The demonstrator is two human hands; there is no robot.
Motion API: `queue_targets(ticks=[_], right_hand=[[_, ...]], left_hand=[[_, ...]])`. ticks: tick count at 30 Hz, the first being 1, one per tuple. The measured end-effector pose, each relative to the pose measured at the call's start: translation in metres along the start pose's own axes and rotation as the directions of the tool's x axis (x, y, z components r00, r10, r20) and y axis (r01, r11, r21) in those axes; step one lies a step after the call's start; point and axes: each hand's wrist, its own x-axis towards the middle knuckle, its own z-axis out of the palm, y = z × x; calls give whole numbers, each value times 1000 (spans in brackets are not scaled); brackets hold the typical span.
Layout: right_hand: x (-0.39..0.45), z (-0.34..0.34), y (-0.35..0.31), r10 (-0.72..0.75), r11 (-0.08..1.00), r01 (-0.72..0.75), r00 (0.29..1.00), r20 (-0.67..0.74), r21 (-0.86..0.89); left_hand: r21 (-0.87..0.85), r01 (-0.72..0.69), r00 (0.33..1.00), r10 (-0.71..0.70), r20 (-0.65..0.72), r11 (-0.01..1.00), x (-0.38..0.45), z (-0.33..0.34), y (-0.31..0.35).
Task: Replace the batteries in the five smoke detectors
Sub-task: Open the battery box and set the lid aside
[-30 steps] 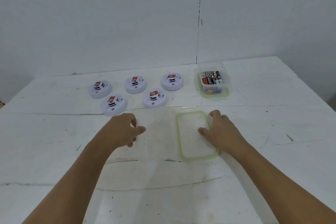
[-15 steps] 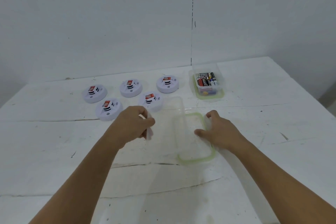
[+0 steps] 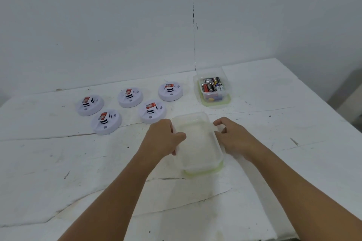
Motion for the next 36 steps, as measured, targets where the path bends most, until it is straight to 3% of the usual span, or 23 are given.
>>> queue_targets(ticks=[5,12,16,19,25,36], right_hand=[[0,2,2,-16,999,15,1000,-12,-29],[-6,3,2,-19,1000,18,998,-64,-14],[-11,3,-1,1,1000,-2,997,-73,-18],[-15,1,-4,11,999,-14,998,-69,-41],[-24,2,-2,43,994,-52,995,-87,-97],[-47,-25,23,172,984,-156,957,-232,88]], left_hand=[[-20,13,1000,-13,4,1000,-1,7,1],[97,79,997,-80,7,992,-14,-6,-9],[160,74,990,-93,109,984,-14,-14,-16],[96,86,976,-103,194,992,-10,-13,-19],[-106,27,971,0,239,994,3,-5,-26],[-187,-111,942,163,294,976,21,26,4]])
